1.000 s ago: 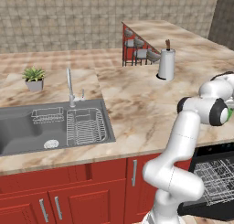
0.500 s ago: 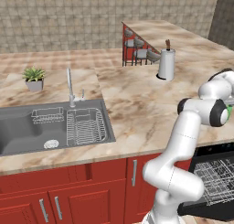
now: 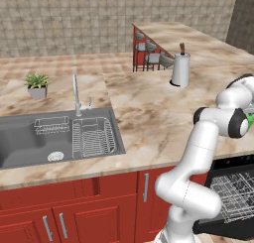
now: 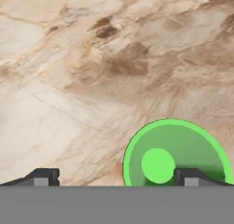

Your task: Pick up the cup and bowl from the counter, place them in the dishwasher, and close the dishwasher door.

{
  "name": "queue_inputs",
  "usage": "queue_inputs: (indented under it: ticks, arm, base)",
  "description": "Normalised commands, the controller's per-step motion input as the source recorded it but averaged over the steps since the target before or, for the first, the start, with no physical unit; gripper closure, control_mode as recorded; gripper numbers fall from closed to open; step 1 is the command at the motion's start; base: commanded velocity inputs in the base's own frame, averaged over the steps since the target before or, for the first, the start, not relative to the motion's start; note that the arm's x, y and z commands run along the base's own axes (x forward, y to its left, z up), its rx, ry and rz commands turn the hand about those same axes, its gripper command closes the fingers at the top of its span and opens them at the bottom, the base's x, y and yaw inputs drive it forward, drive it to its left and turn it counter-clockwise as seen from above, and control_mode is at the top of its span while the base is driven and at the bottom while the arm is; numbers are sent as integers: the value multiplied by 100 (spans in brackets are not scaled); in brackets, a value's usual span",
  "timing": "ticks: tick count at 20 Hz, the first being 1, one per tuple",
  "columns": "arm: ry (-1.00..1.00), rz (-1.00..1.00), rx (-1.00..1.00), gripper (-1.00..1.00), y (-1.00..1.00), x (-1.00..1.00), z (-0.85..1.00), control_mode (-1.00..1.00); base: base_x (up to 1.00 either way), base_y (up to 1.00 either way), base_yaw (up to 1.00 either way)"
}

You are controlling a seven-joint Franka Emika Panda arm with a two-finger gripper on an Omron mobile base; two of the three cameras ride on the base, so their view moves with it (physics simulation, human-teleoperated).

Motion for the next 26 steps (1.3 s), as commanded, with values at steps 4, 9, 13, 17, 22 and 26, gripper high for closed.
queue_inputs:
  ticks: [4, 9, 13, 17, 22, 26]
  arm:
    - [0, 0, 0, -100, 0, 9, -2, -100]
    - [0, 0, 0, -100, 0, 19, -20, -100]
    - [0, 0, 0, -100, 0, 32, -27, -100]
    - [0, 0, 0, -100, -5, 26, -22, -100]
    - [0, 1, 0, -100, -11, 18, -15, -100]
    - [0, 3, 0, 100, -6, 2, -14, -100]
  base:
    - [0, 0, 0]
    - [0, 0, 0]
    - [0, 0, 0]
    - [0, 0, 0]
    - [0, 0, 0]
    - [0, 0, 0]
